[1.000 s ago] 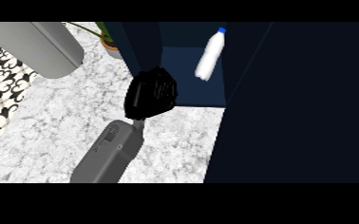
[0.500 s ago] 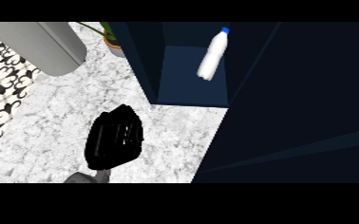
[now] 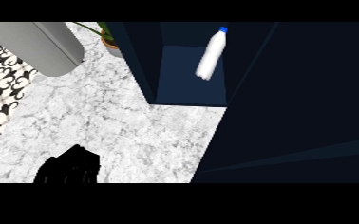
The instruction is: Pick up the bottled water, place it into the cabinet and close the cabinet
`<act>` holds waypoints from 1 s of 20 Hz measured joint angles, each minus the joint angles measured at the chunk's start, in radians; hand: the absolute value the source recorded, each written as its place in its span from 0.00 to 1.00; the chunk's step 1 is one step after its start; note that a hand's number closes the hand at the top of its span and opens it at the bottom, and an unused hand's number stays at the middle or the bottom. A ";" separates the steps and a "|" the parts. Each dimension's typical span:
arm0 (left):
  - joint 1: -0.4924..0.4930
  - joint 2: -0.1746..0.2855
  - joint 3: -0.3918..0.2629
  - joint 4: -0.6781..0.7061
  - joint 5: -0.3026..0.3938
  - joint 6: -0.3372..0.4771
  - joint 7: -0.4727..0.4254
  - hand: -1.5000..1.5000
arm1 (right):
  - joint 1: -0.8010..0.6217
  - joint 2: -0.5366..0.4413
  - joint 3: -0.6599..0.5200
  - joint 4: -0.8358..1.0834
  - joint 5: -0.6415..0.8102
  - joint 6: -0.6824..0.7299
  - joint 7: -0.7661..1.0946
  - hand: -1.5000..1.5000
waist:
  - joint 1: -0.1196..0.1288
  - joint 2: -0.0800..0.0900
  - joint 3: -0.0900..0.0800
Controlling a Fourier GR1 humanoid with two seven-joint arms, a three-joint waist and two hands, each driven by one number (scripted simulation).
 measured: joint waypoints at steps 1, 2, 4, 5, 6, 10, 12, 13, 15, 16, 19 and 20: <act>0.031 0.011 0.007 -0.020 0.007 -0.011 -0.009 1.00 | -0.026 0.030 0.002 0.011 0.009 -0.004 0.022 1.00 | -0.001 0.001 0.000; 0.059 0.029 0.020 -0.044 0.017 -0.023 -0.012 1.00 | -0.058 0.064 0.007 0.017 0.016 -0.007 0.046 1.00 | -0.001 0.001 0.000; 0.128 0.057 0.045 -0.073 0.033 -0.057 -0.039 1.00 | -0.120 0.127 0.014 0.023 0.037 -0.011 0.105 1.00 | -0.004 0.002 0.000; 0.155 0.067 0.057 -0.082 0.039 -0.070 -0.052 1.00 | -0.154 0.173 0.028 0.041 0.056 -0.020 0.131 1.00 | -0.005 0.002 -0.001; 0.176 0.080 0.075 -0.102 0.048 -0.080 -0.056 1.00 | -0.188 0.216 0.028 0.064 0.066 -0.022 0.152 1.00 | -0.006 0.003 0.000; 0.271 0.110 0.122 -0.141 0.081 -0.135 -0.087 1.00 | -0.331 0.338 -0.048 0.138 0.063 -0.023 0.250 1.00 | -0.009 0.006 0.000; 0.308 0.123 0.148 -0.167 0.103 -0.150 -0.085 1.00 | -0.395 0.384 -0.106 0.194 0.041 -0.023 0.264 1.00 | -0.010 0.008 0.001; 0.325 0.130 0.165 -0.168 0.113 -0.167 -0.092 1.00 | -0.420 0.401 -0.124 0.232 0.030 -0.028 0.255 1.00 | -0.009 0.008 0.001; 0.361 0.153 0.200 -0.193 0.140 -0.196 -0.092 1.00 | -0.486 0.425 -0.190 0.305 -0.006 -0.026 0.255 1.00 | -0.006 0.010 0.001; 0.373 0.161 0.217 -0.192 0.152 -0.215 -0.095 1.00 | -0.521 0.433 -0.216 0.349 -0.024 -0.029 0.245 1.00 | -0.005 0.011 0.002; 0.402 0.172 0.264 -0.197 0.181 -0.252 -0.101 1.00 | -0.590 0.449 -0.286 0.469 -0.081 -0.009 0.196 1.00 | -0.006 0.012 0.002; 0.407 0.173 0.278 -0.193 0.190 -0.262 -0.099 1.00 | -0.600 0.452 -0.314 0.498 -0.097 0.011 0.183 1.00 | -0.009 0.012 0.002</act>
